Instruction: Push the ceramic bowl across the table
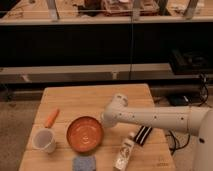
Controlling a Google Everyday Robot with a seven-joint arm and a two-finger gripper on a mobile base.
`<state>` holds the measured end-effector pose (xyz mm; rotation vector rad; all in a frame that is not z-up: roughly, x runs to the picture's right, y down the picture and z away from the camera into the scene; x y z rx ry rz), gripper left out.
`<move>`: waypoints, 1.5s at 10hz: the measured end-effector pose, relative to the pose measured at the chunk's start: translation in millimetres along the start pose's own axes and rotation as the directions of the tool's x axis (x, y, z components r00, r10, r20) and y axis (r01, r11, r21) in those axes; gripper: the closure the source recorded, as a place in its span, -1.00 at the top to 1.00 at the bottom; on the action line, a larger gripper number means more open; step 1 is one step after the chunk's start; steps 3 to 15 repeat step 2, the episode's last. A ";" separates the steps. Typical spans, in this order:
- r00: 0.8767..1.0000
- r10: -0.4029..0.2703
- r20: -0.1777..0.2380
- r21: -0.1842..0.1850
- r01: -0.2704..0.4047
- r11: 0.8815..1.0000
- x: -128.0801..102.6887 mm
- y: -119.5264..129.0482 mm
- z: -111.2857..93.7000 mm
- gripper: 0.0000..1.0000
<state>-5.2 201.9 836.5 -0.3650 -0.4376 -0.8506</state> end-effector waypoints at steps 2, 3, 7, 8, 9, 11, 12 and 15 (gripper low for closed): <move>1.000 -0.021 0.006 0.003 0.021 1.000 -0.3 -1.5 0.3 -0.73; 1.000 -0.021 0.006 0.003 0.021 1.000 -0.3 -1.5 0.3 -0.73; 1.000 -0.021 0.006 0.003 0.021 1.000 -0.3 -1.5 0.3 -0.73; 1.000 -0.021 0.006 0.003 0.021 1.000 -0.3 -1.5 0.3 -0.73; 1.000 -0.021 0.006 0.003 0.021 1.000 -0.3 -1.5 0.3 -0.73; 1.000 -0.021 0.006 0.003 0.021 1.000 -0.3 -1.5 0.3 -0.73; 1.000 -0.021 0.006 0.003 0.021 1.000 -0.3 -1.5 0.3 -0.73; 1.000 -0.021 0.006 0.003 0.021 1.000 -0.3 -1.5 0.3 -0.73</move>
